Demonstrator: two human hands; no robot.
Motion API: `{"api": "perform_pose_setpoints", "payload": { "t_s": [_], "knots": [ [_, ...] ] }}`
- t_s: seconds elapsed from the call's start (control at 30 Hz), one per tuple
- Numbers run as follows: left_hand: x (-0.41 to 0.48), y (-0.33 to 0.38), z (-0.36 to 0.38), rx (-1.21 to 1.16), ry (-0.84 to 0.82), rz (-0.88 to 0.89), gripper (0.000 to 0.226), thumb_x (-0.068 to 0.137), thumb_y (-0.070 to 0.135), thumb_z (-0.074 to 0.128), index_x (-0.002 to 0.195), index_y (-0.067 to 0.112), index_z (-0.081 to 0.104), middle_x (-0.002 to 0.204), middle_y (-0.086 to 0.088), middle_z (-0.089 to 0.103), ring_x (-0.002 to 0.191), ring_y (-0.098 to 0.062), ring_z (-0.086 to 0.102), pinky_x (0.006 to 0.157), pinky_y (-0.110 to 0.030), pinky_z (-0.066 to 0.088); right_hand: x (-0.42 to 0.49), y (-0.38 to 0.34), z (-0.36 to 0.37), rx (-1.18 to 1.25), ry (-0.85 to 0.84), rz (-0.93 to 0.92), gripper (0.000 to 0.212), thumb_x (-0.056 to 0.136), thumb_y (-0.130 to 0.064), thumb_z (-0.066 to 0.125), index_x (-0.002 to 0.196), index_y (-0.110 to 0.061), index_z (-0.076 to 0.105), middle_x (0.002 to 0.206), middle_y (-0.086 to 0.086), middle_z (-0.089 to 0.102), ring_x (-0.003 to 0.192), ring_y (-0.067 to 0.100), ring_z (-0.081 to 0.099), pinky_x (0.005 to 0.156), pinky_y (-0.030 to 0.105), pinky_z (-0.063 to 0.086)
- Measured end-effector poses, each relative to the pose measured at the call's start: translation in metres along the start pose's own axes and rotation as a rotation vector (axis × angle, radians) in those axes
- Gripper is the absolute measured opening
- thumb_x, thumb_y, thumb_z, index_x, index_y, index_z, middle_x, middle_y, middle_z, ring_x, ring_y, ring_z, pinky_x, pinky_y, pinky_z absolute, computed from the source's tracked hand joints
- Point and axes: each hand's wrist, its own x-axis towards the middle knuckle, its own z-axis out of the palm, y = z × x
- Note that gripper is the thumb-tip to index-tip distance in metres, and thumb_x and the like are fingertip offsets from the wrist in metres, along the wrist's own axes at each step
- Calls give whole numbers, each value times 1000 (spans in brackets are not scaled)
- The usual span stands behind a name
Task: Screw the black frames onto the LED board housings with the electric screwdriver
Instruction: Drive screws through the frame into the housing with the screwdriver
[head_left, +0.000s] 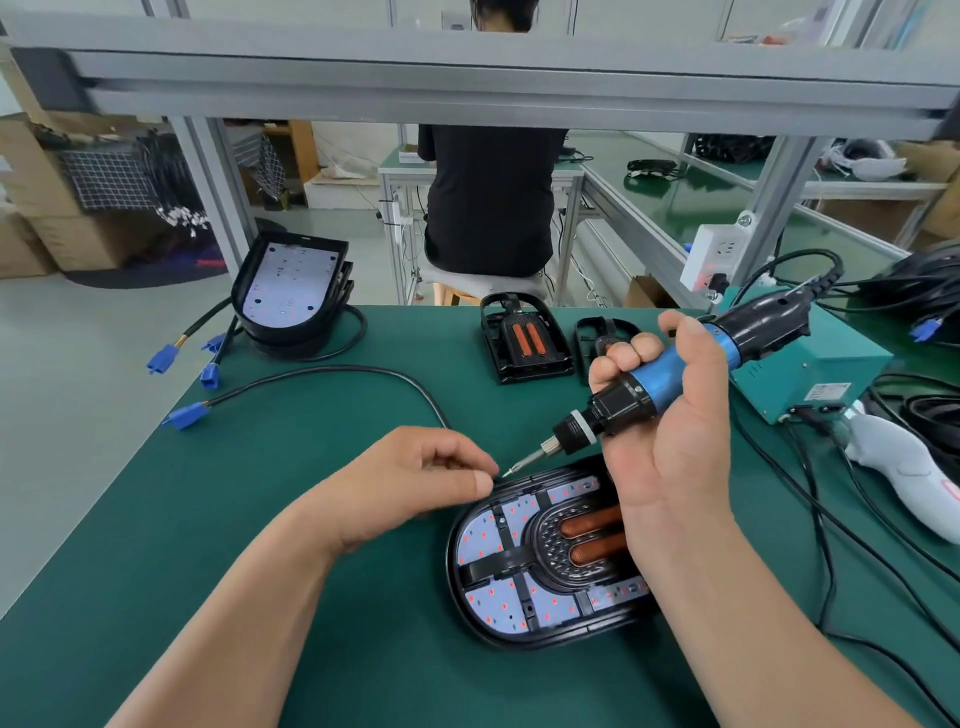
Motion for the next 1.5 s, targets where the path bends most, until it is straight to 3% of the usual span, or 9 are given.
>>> {"api": "perform_pose_setpoints", "payload": {
  "t_s": [0.07,0.13,0.37,0.47,0.63,0.87,1.03,1.3,1.5],
  "knots": [
    [-1,0,0,55,-27,-16,41,74,42,82,106,15,82,104,-8,81,94,-15,73,92,-33,57,-3,-2,2,5,-50,17,8,104,-22,59,108,-15,58,81,-1,53,70,14,53,71,29,51],
    [-1,0,-1,70,-34,-19,43,71,45,81,104,16,83,105,-6,81,96,-13,73,95,-33,56,-6,-2,3,-6,-91,37,9,105,-21,56,109,-15,59,80,-2,52,68,14,52,68,27,50],
    [4,-5,2,136,18,-35,21,81,37,77,95,24,85,93,8,81,80,2,69,71,-12,48,-13,-4,3,-88,-209,87,15,100,-23,52,112,-15,56,77,-3,50,59,11,50,58,25,46],
    [6,-8,2,143,44,-18,19,82,37,77,95,26,85,93,8,81,79,3,70,69,-8,47,-14,-6,3,-109,-277,111,16,99,-21,48,112,-15,56,75,-3,49,56,11,48,56,24,45],
    [9,-12,2,138,56,-8,12,87,32,78,94,25,85,79,15,77,61,9,60,57,-3,41,-17,-5,3,-151,-401,137,16,96,-18,49,110,-15,57,73,-3,48,52,10,47,53,24,43],
    [10,-12,1,165,64,-15,18,86,35,77,94,21,85,70,19,72,52,8,53,50,-4,36,-22,-2,5,-184,-527,214,23,87,-20,57,109,-13,58,70,-2,47,47,11,45,51,25,40],
    [11,-11,2,162,62,-37,20,83,40,77,93,24,85,69,14,70,53,-2,45,49,-15,35,-25,1,4,-193,-563,239,25,87,-18,56,111,-12,57,69,-1,47,46,12,46,51,25,41],
    [10,-10,3,111,34,-37,22,83,38,77,93,20,84,66,7,61,52,-8,37,46,-19,31,-28,2,3,-205,-602,256,26,87,-17,55,113,-12,55,69,-1,48,47,12,48,52,25,41],
    [8,-8,3,131,17,-20,21,86,37,75,94,20,84,66,6,58,53,-11,35,47,-20,30,-30,3,4,-210,-695,301,29,85,-17,70,112,-13,60,70,0,50,47,13,49,53,26,42]
  ]
}}
